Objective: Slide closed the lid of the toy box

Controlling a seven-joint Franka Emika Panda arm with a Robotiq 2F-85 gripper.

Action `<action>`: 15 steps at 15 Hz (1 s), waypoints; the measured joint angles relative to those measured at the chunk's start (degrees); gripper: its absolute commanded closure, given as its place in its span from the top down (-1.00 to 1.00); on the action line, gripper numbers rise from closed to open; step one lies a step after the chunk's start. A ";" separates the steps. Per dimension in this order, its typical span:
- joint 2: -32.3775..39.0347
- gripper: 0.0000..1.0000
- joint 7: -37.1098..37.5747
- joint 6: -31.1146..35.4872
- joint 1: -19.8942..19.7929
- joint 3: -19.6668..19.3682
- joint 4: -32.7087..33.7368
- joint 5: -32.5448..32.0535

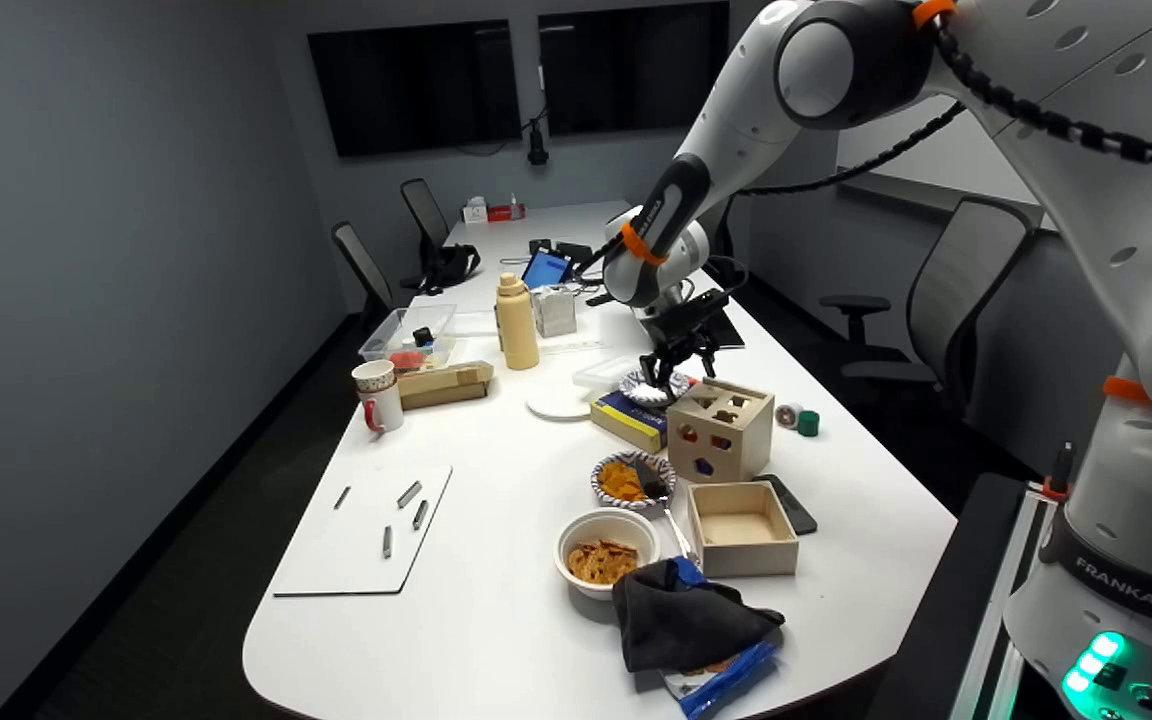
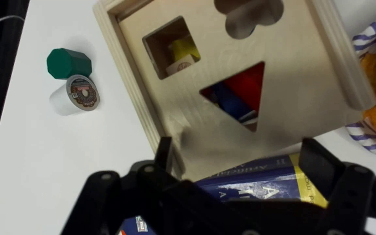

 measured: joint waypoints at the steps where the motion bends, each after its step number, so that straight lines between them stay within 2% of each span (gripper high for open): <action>1: -0.06 1.00 0.00 -0.81 -0.04 0.00 0.00 0.00; 8: -1.91 1.00 -0.28 -4.57 -0.24 0.84 -0.09 0.95; 15: -12.59 1.00 -0.47 -7.52 -0.03 3.51 -3.34 1.66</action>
